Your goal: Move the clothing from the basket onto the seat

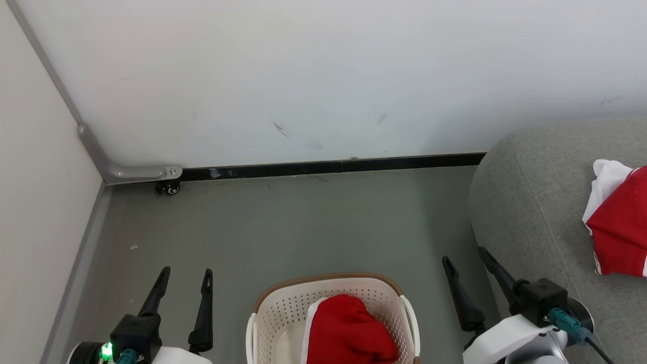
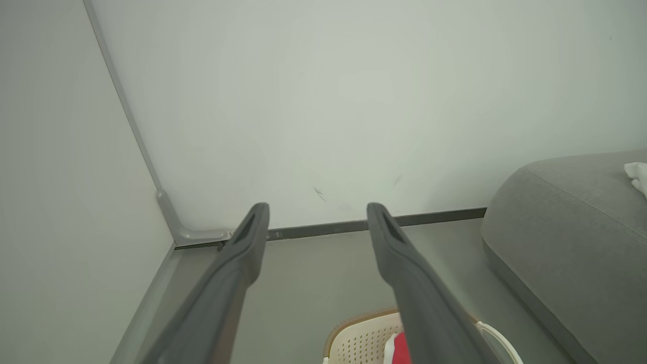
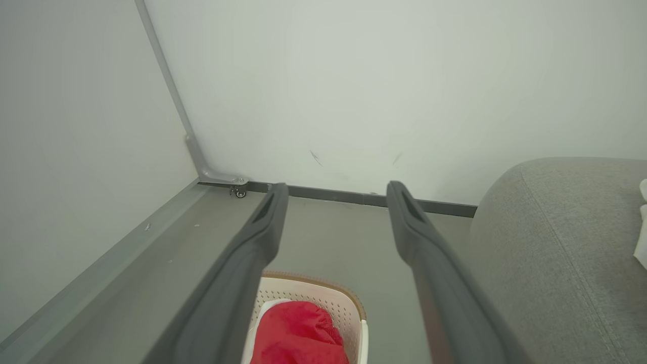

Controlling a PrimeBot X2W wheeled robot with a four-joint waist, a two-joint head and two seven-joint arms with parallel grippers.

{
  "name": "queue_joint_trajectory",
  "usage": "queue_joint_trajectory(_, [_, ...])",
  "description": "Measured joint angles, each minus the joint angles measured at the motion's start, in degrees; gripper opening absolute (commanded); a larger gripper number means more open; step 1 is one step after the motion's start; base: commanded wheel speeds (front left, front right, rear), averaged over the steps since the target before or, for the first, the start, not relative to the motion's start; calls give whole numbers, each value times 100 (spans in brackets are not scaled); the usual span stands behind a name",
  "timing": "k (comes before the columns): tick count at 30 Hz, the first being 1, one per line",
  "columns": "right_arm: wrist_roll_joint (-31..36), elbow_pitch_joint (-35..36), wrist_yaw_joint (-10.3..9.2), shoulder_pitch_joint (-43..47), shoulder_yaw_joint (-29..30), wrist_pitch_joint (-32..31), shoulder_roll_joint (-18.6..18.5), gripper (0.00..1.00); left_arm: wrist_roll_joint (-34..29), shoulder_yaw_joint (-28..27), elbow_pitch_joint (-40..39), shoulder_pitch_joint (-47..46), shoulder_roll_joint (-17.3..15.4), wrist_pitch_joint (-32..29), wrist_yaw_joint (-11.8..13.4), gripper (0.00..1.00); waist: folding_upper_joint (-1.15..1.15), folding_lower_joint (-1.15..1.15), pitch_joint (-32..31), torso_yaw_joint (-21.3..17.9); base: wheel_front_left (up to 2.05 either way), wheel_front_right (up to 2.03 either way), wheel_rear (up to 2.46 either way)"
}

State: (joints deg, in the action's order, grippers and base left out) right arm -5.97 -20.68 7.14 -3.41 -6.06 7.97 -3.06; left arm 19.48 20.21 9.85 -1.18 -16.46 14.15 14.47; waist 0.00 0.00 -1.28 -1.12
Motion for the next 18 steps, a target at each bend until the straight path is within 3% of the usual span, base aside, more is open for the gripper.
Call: queue_joint_trajectory(18, [-19,449,0,242,-36,-111,11,100,2,-92,181,5,-25,1,64,100,0,0,-59,-77,0,0,0])
